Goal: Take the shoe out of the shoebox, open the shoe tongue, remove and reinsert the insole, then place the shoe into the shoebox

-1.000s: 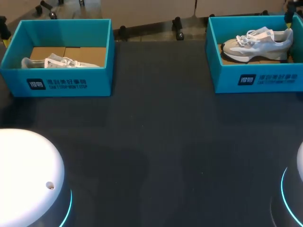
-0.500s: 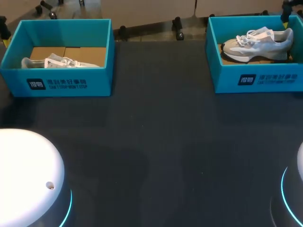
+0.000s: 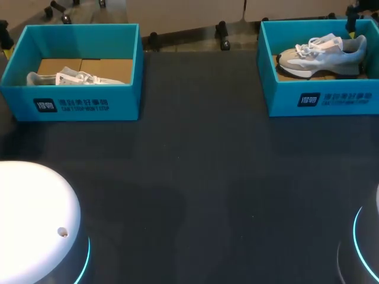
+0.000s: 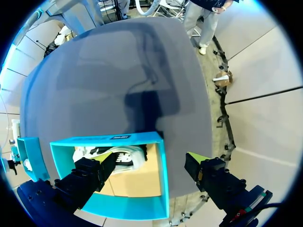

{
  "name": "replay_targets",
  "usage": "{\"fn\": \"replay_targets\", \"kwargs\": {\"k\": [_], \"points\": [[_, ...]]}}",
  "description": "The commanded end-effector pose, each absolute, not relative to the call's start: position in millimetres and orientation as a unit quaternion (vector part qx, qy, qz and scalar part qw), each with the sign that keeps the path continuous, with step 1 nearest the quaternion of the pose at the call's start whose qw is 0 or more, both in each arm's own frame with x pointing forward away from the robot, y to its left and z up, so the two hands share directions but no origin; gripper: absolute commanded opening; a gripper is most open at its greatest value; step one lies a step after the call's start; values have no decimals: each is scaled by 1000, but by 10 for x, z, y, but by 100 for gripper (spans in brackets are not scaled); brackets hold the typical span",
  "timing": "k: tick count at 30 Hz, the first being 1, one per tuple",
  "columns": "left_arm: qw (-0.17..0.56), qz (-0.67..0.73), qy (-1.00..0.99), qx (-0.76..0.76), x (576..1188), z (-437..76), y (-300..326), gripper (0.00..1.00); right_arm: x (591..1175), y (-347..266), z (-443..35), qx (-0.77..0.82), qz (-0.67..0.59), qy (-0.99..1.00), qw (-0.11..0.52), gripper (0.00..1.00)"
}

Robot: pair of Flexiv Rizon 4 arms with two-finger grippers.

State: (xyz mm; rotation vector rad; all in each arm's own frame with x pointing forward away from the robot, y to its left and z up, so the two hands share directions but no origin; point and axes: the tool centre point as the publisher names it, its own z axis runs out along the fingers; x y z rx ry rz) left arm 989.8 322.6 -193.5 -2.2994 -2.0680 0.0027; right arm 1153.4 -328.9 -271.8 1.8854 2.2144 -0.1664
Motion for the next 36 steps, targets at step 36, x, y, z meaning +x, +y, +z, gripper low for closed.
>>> {"fn": "replay_targets", "kwargs": {"k": [36], "points": [[24,-1,-668,-744,9881,-1935,3226,100,11760,-3425,-3219,661,-54,742,99,76]]}}
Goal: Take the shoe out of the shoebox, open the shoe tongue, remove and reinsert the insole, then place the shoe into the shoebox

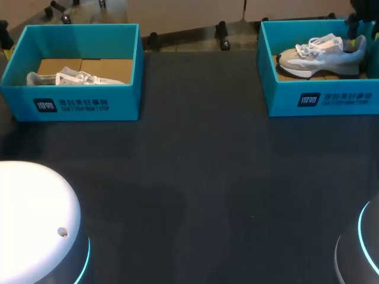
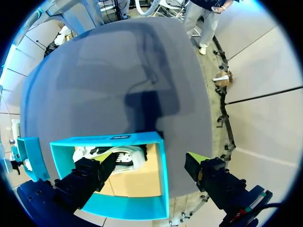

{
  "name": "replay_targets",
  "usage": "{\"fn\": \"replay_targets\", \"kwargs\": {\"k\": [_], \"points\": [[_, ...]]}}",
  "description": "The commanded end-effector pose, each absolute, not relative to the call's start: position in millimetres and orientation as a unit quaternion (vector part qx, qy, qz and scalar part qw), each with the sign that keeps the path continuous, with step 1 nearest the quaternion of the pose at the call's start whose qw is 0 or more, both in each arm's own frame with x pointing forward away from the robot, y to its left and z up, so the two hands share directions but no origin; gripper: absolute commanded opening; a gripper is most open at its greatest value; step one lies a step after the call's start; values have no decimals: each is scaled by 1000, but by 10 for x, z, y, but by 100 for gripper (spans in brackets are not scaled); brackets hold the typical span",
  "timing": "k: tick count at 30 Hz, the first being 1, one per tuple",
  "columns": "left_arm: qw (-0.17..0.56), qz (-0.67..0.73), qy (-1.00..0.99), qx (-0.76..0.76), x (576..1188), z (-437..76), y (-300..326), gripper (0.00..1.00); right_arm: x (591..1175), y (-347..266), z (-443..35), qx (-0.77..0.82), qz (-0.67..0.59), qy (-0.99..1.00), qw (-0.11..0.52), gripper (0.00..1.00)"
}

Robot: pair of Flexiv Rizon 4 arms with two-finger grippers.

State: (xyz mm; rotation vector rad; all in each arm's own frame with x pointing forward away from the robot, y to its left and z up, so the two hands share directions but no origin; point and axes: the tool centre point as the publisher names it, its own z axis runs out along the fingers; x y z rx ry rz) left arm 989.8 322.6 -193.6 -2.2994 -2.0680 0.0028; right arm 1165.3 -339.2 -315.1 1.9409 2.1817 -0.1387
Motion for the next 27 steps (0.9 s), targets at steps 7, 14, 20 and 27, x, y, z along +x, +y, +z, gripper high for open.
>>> {"fn": "replay_targets", "kwargs": {"k": [7,14,20,27], "points": [[24,-1,-668,-744,9881,-1935,3226,100,11786,-3465,-3262,662,-60,741,97,70],[24,-1,-668,-744,9881,-1935,3226,100,11817,-3476,-3333,663,-66,740,91,74],[24,-1,-668,-744,9881,-1935,3226,100,11845,-3509,-3399,664,-73,739,87,66],[24,-1,-668,-744,9881,-1935,3226,100,11853,-3525,-3463,667,-76,737,79,48]]}}
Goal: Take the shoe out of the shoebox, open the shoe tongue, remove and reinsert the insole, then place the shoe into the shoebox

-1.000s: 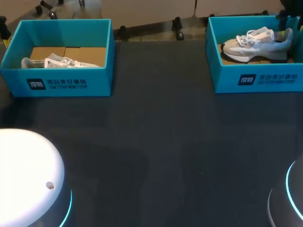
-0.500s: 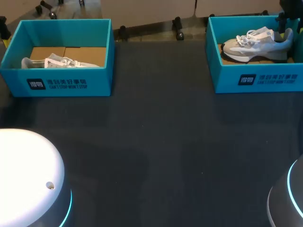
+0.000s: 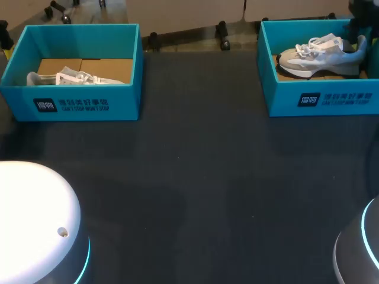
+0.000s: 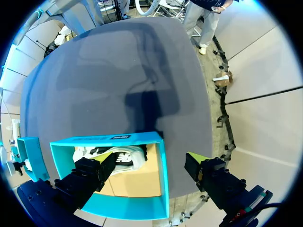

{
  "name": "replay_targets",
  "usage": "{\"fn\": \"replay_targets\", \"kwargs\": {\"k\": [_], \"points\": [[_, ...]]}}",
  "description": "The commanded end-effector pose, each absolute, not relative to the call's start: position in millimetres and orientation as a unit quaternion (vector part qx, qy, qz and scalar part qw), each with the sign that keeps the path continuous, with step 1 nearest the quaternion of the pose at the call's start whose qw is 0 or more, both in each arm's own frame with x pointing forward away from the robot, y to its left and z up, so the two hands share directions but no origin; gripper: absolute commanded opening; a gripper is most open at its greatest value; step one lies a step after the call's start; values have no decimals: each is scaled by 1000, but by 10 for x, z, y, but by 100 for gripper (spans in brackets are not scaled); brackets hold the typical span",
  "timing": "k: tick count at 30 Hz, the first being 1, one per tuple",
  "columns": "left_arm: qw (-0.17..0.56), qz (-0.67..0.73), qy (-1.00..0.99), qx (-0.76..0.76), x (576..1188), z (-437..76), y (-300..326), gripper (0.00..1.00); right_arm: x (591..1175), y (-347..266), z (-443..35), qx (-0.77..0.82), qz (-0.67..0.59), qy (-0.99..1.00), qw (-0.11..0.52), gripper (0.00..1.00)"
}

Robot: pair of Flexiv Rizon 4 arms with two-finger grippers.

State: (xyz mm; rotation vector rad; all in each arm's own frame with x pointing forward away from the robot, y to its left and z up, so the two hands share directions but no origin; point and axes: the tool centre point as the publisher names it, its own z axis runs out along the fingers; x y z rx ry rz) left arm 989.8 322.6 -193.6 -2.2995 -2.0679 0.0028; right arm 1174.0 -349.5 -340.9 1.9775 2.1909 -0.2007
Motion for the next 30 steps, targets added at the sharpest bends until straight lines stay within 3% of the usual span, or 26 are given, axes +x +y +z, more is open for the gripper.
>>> {"fn": "replay_targets", "kwargs": {"k": [1,8,13,15,17,18,19,30], "points": [[24,-1,-668,-744,9881,-1935,3226,100,11855,-3524,-3469,667,-76,737,78,46],[24,-1,-668,-744,9881,-1935,3226,100,11859,-3500,-3492,668,-75,737,76,31],[24,-1,-668,-744,9881,-1935,3226,100,11854,-3495,-3492,669,-74,736,75,32],[24,-1,-668,-744,9881,-1935,3226,100,11853,-3494,-3490,669,-75,736,76,37],[24,-1,-668,-744,9881,-1935,3226,100,11853,-3495,-3490,669,-76,735,76,49],[24,-1,-668,-744,9881,-1935,3226,100,11856,-3508,-3501,670,-77,735,75,74],[24,-1,-668,-744,9881,-1935,3226,100,11857,-3520,-3509,670,-77,734,74,81],[24,-1,-668,-744,9881,-1935,3226,100,11862,-3532,-3545,675,-81,730,68,81]]}}
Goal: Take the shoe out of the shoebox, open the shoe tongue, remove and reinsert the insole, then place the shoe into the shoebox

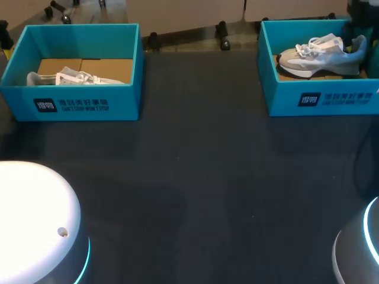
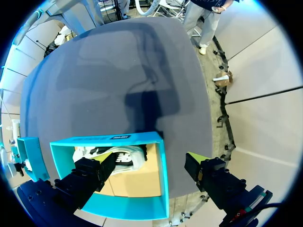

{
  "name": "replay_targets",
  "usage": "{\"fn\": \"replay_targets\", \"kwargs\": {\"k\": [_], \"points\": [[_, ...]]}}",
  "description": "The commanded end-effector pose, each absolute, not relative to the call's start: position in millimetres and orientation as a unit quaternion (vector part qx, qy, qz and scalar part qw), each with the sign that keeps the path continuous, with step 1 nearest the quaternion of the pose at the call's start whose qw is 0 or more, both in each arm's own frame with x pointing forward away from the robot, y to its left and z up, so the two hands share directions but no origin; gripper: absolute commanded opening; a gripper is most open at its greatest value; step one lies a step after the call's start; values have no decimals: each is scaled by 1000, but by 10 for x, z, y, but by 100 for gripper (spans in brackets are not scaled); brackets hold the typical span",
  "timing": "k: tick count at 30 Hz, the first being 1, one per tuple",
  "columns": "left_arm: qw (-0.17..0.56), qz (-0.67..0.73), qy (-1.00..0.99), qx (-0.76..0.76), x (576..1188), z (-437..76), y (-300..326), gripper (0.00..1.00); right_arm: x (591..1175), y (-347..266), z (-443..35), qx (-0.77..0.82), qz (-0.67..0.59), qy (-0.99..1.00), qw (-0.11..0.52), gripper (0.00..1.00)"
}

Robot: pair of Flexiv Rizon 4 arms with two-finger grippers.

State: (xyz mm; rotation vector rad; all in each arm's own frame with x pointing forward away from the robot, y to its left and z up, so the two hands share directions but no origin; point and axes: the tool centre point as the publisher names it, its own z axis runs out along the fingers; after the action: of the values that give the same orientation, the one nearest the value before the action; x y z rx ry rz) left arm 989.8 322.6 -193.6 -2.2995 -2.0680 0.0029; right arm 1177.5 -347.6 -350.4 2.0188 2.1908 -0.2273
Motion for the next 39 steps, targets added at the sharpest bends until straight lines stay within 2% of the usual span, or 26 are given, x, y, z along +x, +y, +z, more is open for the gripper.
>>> {"fn": "replay_targets", "kwargs": {"k": [1,3,7,10,16,22,25,27,29,31,32,34,39], "points": [[24,-1,-668,-744,9881,-1935,3226,100,11860,-3536,-3560,675,-80,730,66,81],[24,-1,-668,-744,9881,-1935,3226,100,11856,-3536,-3595,676,-81,730,61,79],[24,-1,-668,-744,9881,-1935,3226,100,11850,-3537,-3655,677,-80,730,54,83],[24,-1,-668,-744,9881,-1935,3226,100,11844,-3533,-3677,678,-79,729,51,80],[24,-1,-668,-744,9881,-1935,3226,100,11846,-3517,-3725,676,-76,731,44,81],[24,-1,-668,-744,9881,-1935,3226,100,11853,-3508,-3788,677,-72,732,33,78],[24,-1,-668,-744,9881,-1935,3226,100,11849,-3511,-3811,679,-71,730,29,68],[24,-1,-668,-744,9881,-1935,3226,100,11849,-3509,-3821,679,-71,730,27,53],[24,-1,-668,-744,9881,-1935,3226,100,11848,-3506,-3834,679,-71,730,25,47],[24,-1,-668,-744,9881,-1935,3226,100,11844,-3501,-3849,680,-71,729,23,36],[24,-1,-668,-744,9881,-1935,3226,100,11842,-3497,-3855,681,-71,729,22,27],[24,-1,-668,-744,9881,-1935,3226,100,11838,-3489,-3865,683,-73,727,22,2],[24,-1,-668,-744,9881,-1935,3226,100,11815,-3472,-3846,687,-78,722,25,0]]}}
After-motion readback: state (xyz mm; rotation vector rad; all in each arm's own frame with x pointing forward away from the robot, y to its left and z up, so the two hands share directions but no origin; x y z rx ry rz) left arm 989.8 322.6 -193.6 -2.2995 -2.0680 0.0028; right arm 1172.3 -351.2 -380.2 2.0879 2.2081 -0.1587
